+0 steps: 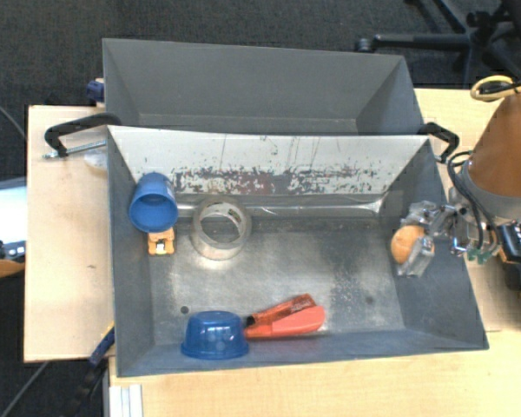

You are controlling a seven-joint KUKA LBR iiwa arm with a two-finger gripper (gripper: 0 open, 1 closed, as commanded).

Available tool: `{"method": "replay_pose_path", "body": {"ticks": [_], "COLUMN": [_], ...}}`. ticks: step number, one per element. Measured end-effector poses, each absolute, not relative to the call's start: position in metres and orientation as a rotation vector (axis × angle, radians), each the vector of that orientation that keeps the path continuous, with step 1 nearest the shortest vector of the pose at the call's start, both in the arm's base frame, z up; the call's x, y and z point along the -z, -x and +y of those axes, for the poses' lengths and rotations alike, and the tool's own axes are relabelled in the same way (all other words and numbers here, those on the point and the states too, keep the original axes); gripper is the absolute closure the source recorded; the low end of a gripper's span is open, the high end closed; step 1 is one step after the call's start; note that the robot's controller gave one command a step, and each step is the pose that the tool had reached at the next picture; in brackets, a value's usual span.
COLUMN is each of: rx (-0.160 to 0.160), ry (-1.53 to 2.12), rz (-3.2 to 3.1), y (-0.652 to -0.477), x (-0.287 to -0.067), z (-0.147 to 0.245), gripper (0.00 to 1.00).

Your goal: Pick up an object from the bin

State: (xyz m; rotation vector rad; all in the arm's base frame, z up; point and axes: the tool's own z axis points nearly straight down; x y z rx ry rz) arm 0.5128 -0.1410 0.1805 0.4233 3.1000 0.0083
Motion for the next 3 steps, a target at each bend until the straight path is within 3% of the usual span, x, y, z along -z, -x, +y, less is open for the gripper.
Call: {"method": "replay_pose_path", "body": {"ticks": [1, 2, 3], "rx": [-0.009, -0.006, -0.01], "ry": [-0.412, -0.413, -0.472], "rz": [3.1, 3.089, 3.084], "y": [-0.511, -0.512, -0.516], "x": [-0.239, -0.265, -0.203], "z": [-0.142, -0.141, -0.142], "gripper": [1.0, 1.0, 1.0]}}
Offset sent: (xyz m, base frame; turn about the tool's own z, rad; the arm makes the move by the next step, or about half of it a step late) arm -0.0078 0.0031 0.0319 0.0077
